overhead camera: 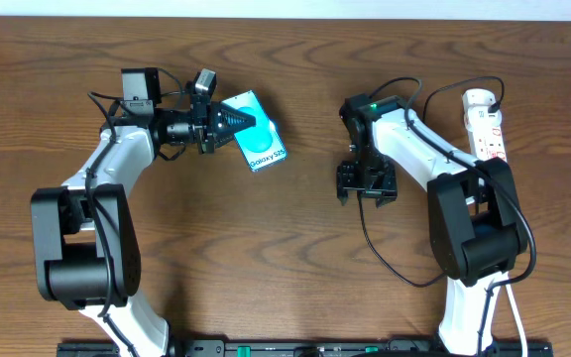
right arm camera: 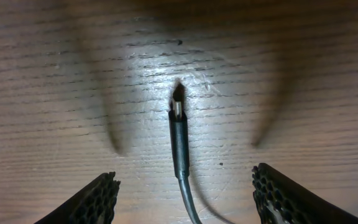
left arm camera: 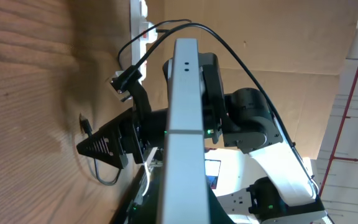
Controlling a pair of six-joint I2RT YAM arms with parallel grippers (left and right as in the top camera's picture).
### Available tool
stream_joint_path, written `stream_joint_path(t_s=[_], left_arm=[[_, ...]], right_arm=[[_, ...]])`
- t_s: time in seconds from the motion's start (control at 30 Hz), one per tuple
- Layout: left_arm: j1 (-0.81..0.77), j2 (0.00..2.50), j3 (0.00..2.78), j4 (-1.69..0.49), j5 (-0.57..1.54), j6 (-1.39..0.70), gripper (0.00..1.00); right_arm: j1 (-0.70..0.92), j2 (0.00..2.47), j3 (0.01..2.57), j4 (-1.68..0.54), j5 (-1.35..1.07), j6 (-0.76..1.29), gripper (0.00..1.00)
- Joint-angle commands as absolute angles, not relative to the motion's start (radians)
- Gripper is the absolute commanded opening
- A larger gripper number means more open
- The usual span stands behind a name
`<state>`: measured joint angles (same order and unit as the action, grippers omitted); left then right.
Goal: Plug charger to phone and switch on socket
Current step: 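Lower the open right gripper around the cable plug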
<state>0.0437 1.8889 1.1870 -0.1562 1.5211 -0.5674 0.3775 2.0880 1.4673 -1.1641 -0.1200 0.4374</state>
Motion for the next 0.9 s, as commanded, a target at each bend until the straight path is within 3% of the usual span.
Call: stream_joint_path(t_s=[0.0, 0.87], left_arm=[[0.046, 1.878, 1.193, -0.154, 1.57, -0.55, 0.08], [0.046, 1.878, 1.193, -0.155, 1.571, -0.55, 0.07]], right_arm=[[0.385, 2.097, 1.477, -1.16, -0.123, 0.441, 0.69], [0.395, 2.097, 1.476, -1.16, -0.114, 0.448, 0.69]])
